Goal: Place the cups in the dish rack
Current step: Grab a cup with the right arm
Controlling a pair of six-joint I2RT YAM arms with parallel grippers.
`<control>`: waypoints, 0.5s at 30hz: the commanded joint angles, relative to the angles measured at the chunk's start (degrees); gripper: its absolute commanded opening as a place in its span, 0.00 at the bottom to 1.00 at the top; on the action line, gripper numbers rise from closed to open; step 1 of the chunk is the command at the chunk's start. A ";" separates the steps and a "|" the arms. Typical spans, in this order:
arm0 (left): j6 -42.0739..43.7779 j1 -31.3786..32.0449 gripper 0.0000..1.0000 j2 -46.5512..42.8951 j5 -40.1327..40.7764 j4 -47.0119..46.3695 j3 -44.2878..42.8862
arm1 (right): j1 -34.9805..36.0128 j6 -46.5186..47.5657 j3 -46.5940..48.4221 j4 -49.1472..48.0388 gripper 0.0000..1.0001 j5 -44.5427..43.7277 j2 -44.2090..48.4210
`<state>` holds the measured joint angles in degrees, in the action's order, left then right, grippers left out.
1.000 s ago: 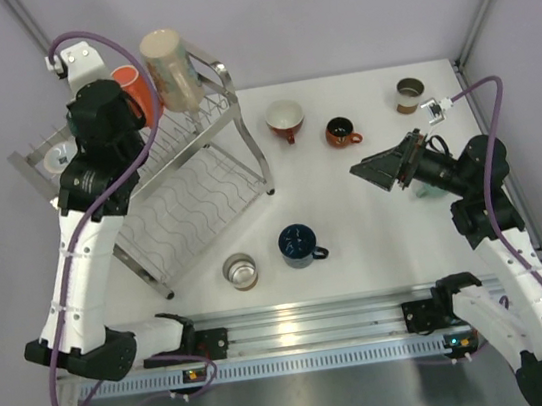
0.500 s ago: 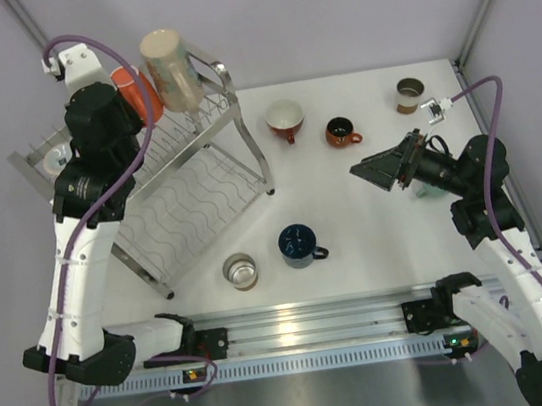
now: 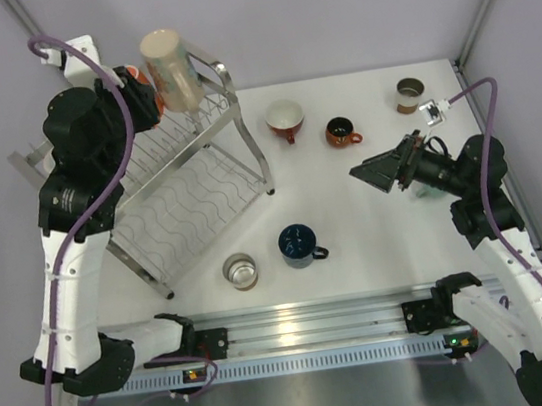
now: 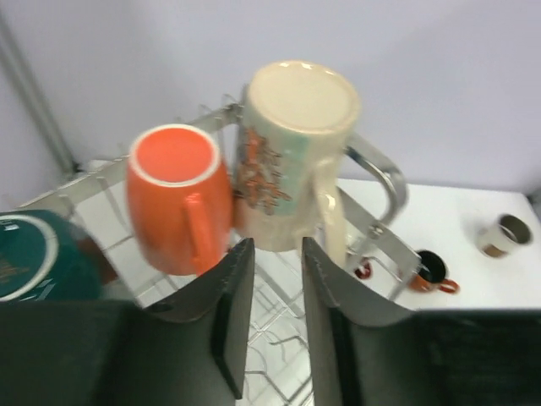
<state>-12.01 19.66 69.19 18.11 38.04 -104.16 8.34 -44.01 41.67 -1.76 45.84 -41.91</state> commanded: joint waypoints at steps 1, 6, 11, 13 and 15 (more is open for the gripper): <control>-2.58 -0.06 0.37 1.12 -12.55 -2.27 0.97 | -0.60 3.40 1.75 1.58 0.99 -1.63 0.42; -4.51 0.29 0.71 2.35 -22.31 -2.45 3.08 | -0.60 7.87 4.64 9.92 0.99 -4.53 1.22; -4.00 4.67 0.98 3.58 -26.46 -2.45 4.75 | -0.69 11.22 7.81 18.00 0.99 -7.52 0.87; -3.29 9.66 0.98 3.58 -23.58 -2.36 5.28 | -0.69 12.45 8.69 20.74 0.99 -8.22 1.39; -1.53 13.89 0.98 3.94 -19.44 -2.36 5.28 | -0.69 12.89 8.95 21.71 0.99 -8.93 1.83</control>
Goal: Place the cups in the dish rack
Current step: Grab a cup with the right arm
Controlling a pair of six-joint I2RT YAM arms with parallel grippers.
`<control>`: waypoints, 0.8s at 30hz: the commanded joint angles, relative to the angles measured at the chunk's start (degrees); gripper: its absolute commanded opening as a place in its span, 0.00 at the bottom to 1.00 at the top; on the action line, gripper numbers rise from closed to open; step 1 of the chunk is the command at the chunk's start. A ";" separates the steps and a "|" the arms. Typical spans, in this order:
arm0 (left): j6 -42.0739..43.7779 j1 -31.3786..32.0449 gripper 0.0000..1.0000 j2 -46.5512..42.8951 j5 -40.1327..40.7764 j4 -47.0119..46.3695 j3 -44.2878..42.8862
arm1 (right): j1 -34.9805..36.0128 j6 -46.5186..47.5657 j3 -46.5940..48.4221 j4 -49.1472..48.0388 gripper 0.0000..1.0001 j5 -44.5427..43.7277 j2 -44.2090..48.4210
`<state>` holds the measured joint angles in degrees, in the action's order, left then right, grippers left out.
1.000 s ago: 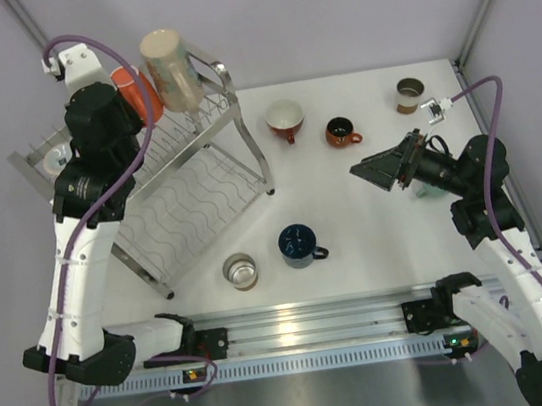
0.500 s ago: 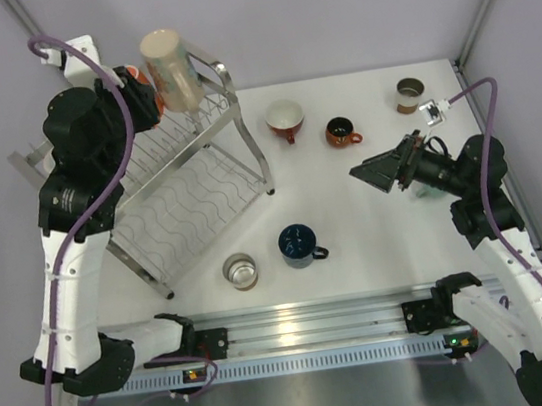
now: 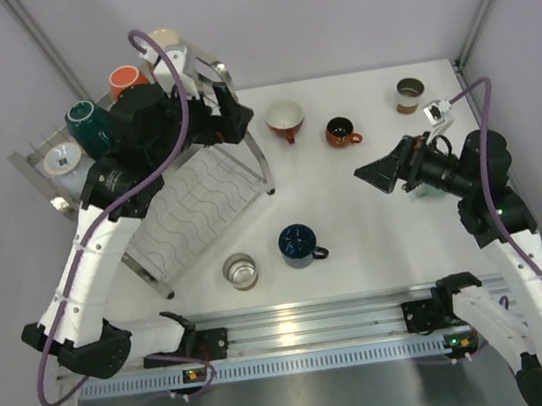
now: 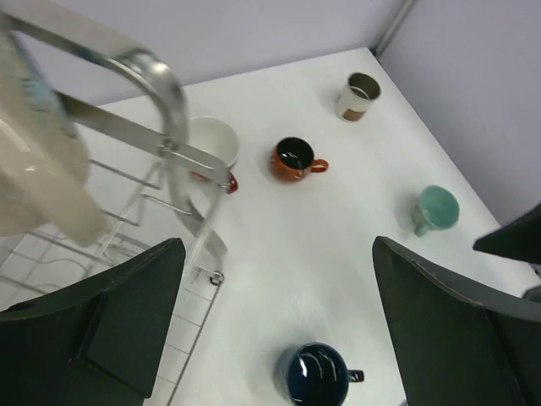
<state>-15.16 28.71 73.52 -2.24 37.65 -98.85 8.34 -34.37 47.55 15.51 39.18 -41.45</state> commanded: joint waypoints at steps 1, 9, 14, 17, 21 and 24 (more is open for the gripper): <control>1.88 8.95 0.98 -0.13 1.70 -2.05 -0.03 | -0.60 3.43 3.08 4.79 1.00 -2.35 2.07; 2.15 20.05 0.98 0.66 7.58 -1.97 3.56 | -0.69 5.89 2.20 9.71 0.99 -7.79 4.10; 0.05 23.40 0.98 -1.00 8.84 -4.33 9.36 | -0.60 6.86 2.81 13.93 0.99 -15.84 4.10; -0.57 25.95 0.98 -0.83 9.80 -4.78 13.67 | -0.69 1.69 3.16 19.11 0.99 -28.57 3.57; -1.98 28.59 0.98 -2.76 10.15 -9.84 22.52 | -0.69 -6.21 1.24 24.30 0.99 -40.74 1.12; -4.70 29.30 0.98 -6.01 8.40 -15.39 29.64 | -0.78 -7.29 2.02 26.50 0.99 -46.46 -3.18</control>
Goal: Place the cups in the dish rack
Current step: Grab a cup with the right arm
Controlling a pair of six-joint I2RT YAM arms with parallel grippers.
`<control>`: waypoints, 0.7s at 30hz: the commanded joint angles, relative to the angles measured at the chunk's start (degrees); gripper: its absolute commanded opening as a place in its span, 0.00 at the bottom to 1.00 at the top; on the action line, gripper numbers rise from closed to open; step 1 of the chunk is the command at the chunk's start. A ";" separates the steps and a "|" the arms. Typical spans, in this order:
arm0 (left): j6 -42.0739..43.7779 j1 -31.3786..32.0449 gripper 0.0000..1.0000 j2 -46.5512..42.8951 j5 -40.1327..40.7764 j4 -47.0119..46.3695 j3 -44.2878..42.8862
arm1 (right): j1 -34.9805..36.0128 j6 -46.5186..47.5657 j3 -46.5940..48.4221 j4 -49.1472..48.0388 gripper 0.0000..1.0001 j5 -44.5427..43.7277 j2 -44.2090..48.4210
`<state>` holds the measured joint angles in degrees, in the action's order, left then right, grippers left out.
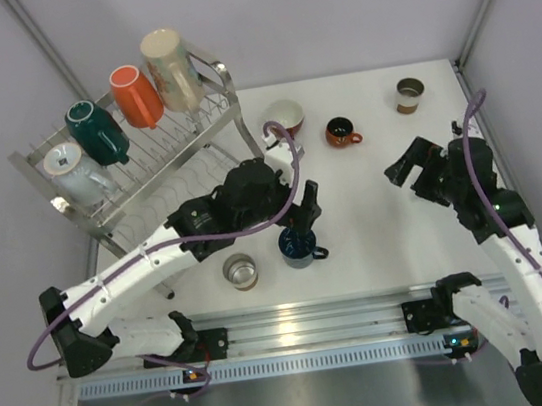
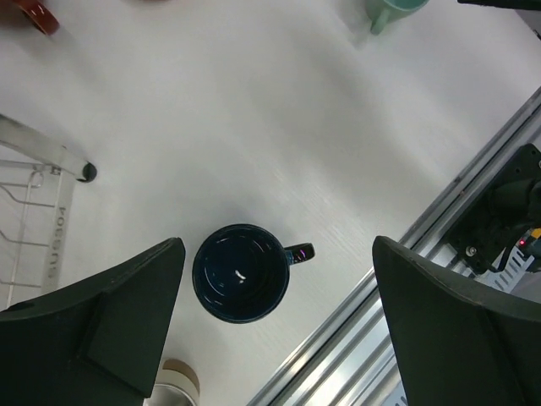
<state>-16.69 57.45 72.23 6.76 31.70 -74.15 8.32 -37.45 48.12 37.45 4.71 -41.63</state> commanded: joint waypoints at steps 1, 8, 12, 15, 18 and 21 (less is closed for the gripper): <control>-3.87 0.64 0.98 -5.34 -0.96 -11.73 6.20 | -0.93 -3.77 1.97 5.17 1.00 -13.05 -6.07; -7.56 0.82 0.98 -8.41 -2.02 -12.81 11.39 | -4.79 0.09 9.09 6.58 0.99 -17.97 -19.71; -9.85 0.91 0.98 -10.08 -1.67 -13.07 14.46 | -7.26 3.17 11.03 3.16 0.99 -19.56 -22.53; -11.17 0.91 0.98 -10.44 -4.03 -13.95 15.96 | -9.44 3.70 10.68 2.62 0.99 -22.45 -23.06; -11.18 1.17 0.98 -10.53 -5.09 -13.86 16.67 | -11.99 2.83 9.55 3.94 0.99 -26.85 -23.59; -10.73 1.17 0.98 -11.58 -4.75 -13.95 17.28 | -16.29 4.66 6.31 2.20 0.97 -24.06 -23.06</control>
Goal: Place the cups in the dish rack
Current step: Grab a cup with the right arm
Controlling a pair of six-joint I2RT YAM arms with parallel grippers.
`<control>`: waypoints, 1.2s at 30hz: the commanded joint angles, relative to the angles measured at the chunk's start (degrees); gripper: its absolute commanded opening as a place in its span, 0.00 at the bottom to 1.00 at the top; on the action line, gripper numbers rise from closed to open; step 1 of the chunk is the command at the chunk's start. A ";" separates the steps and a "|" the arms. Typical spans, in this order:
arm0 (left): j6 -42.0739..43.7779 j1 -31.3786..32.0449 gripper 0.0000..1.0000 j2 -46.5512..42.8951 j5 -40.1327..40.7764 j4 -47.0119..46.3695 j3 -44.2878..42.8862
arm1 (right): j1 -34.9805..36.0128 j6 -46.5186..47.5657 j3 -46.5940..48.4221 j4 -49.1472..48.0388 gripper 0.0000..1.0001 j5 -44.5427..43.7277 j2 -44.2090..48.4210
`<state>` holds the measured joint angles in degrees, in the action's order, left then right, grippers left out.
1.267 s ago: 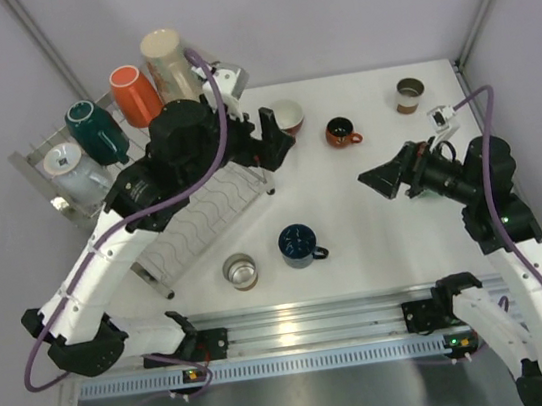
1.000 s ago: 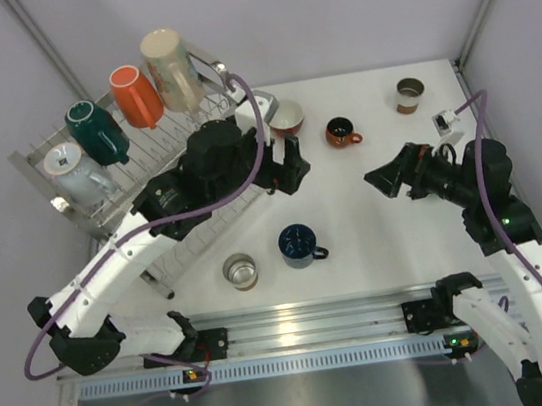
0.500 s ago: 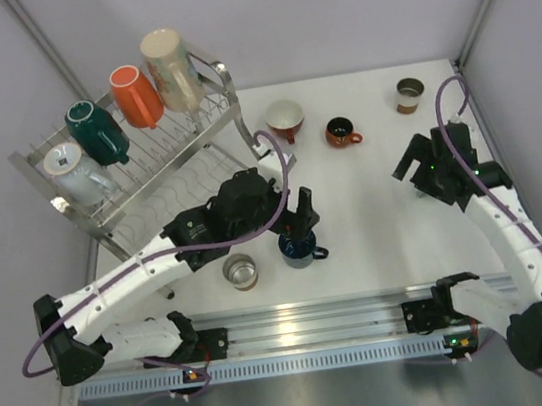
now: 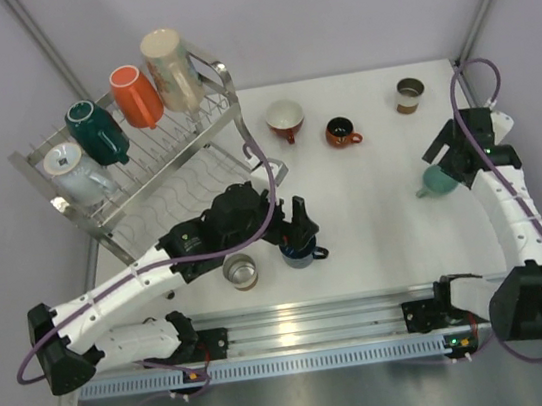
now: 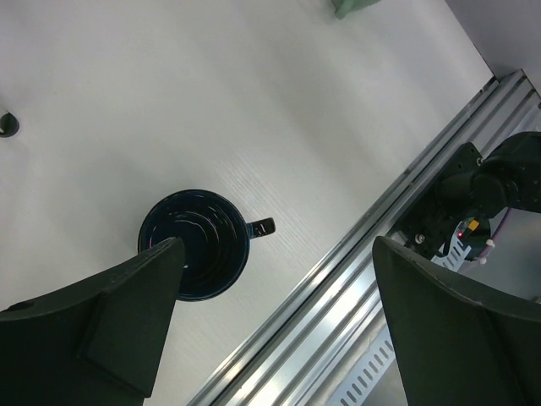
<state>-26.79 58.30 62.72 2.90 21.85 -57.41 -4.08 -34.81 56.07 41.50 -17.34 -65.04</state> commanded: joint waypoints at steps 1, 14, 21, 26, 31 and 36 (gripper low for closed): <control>-0.55 0.41 0.98 -2.68 -0.87 -4.27 0.54 | -5.05 2.63 -2.63 -3.77 0.95 -0.60 1.22; 0.77 0.41 0.98 -4.97 -6.94 -7.78 1.77 | -11.48 1.95 -13.62 -16.36 0.67 7.42 1.06; 1.74 0.41 0.96 -5.41 -5.71 -7.26 1.95 | -11.92 0.09 -15.55 -19.34 0.59 5.92 -4.48; 1.30 0.41 0.96 -6.91 -6.24 -7.34 2.38 | -12.01 -0.61 -16.96 -22.07 0.50 6.36 -6.77; 2.18 0.41 0.94 -7.61 -5.88 -7.34 3.53 | -12.01 -0.17 -17.40 -22.25 0.29 6.36 -6.34; 0.86 0.41 0.91 -7.70 -7.99 -8.22 3.88 | -11.92 1.23 -18.28 -22.60 0.03 9.07 -2.30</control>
<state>-25.58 58.54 55.88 -3.66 17.58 -53.74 -15.20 -34.61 38.22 20.91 -9.72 -71.11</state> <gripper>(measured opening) 0.918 0.076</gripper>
